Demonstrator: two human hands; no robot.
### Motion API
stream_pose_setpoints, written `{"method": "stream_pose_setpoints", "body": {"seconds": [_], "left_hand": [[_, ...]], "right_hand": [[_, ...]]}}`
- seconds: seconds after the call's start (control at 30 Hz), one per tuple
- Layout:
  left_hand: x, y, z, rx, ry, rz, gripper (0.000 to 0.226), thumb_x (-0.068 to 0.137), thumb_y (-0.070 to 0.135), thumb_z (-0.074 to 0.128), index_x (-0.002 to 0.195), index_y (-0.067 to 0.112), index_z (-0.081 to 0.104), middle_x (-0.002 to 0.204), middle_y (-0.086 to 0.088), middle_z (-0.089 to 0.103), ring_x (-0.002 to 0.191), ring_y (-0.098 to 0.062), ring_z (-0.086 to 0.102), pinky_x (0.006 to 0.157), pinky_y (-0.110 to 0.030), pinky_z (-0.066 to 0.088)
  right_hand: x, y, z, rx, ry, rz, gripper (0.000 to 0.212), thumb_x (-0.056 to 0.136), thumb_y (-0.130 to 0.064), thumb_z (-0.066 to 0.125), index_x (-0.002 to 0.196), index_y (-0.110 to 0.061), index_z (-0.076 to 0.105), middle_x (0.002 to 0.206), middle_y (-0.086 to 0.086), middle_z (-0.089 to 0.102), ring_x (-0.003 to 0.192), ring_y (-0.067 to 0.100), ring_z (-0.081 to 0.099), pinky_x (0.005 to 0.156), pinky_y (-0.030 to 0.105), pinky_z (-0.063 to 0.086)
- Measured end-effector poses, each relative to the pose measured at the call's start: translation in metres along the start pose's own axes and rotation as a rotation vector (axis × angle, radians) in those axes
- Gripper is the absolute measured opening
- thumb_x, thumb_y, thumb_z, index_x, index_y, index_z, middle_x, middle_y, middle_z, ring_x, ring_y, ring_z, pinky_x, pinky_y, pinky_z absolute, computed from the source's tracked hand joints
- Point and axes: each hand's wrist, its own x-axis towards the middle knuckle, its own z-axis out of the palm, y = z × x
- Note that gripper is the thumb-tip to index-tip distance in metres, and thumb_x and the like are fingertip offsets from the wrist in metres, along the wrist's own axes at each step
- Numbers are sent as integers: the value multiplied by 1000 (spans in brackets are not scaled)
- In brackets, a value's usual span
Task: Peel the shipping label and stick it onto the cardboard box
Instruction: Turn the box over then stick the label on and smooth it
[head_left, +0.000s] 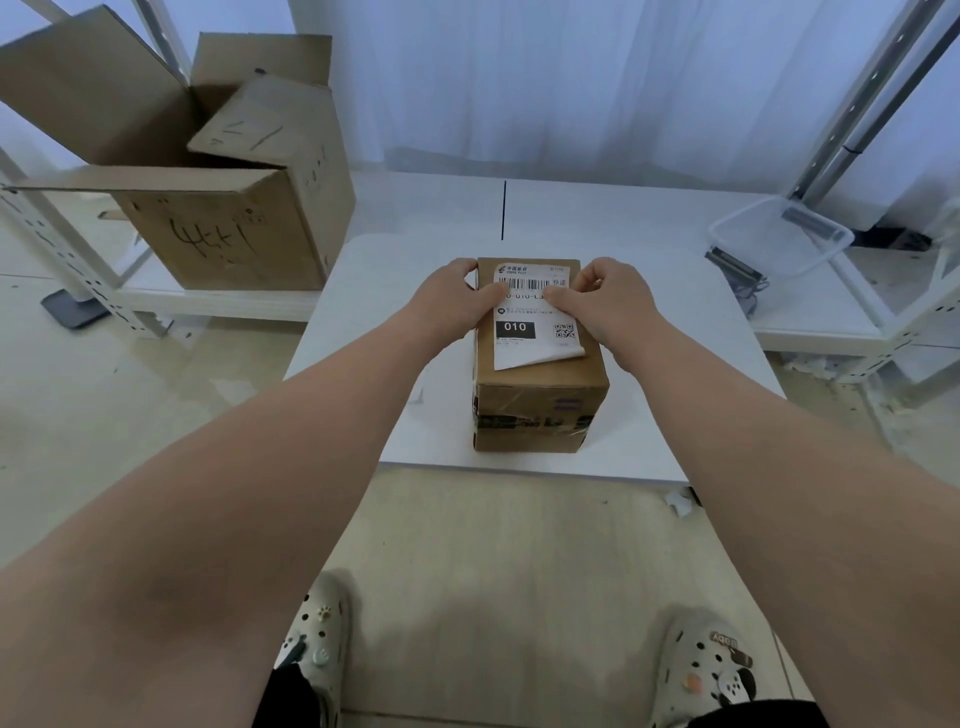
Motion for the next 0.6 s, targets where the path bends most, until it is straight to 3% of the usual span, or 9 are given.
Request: {"method": "stream_pose_setpoints", "body": {"seconds": [0.03,0.1,0.17,0.27,0.33,0.43,0.53,0.6], "left_hand": [[2,0,2,10,-4,-7,71,89,39,60,147,17,25,124,-7,58,88,-14,62,67,-22,46],[4,2,4,15,-31,-25,90,80,46,68,150,20,18,134,-10,48,104,-21,60,71,-25,49],[5,3,6,-12,-45,-28,94,75,48,72,149,21,19,131,-9,47,103,-22,61,65,-22,50],[8,2,5,-95,-44,-34,81,79,42,72,143,22,27,121,-6,53,86,-14,63,64,-24,53],[10,-1,1,-117,-46,-32,70,82,40,69,140,23,33,116,-6,58,82,-12,62,70,-27,53],[12,-4,-6,-118,-35,-28,58,86,39,64,136,24,39,110,-5,60,79,-12,60,65,-23,48],[12,-1,-3,-102,-30,-24,61,85,39,66,136,21,36,97,1,61,79,-10,60,65,-23,49],[12,2,3,-87,-35,-32,72,80,41,71,136,20,31,102,0,58,83,-12,63,66,-24,52]], "right_hand": [[-1,-1,0,15,-3,12,29,82,-29,71,93,-18,47,107,4,60,95,21,63,74,32,55],[-3,-3,0,58,-38,46,58,81,-29,73,126,-17,38,115,3,51,93,19,59,66,22,50],[-3,-6,0,93,-79,61,78,82,-25,72,143,-18,25,121,3,47,91,17,57,61,18,46],[1,-8,0,149,-121,104,79,82,-20,72,147,-17,26,136,8,49,79,12,60,52,16,48],[3,-8,-1,196,-127,134,79,82,-15,72,147,-17,28,135,8,51,71,8,60,43,14,48],[4,-7,-3,239,-135,164,77,81,-13,73,145,-20,30,131,8,55,69,9,62,39,14,48],[5,-7,-2,227,-131,159,77,81,-14,73,145,-20,31,131,8,55,69,9,62,39,14,48],[6,-6,-1,211,-121,149,77,81,-15,73,145,-20,31,133,8,54,70,8,62,42,15,48]]}}
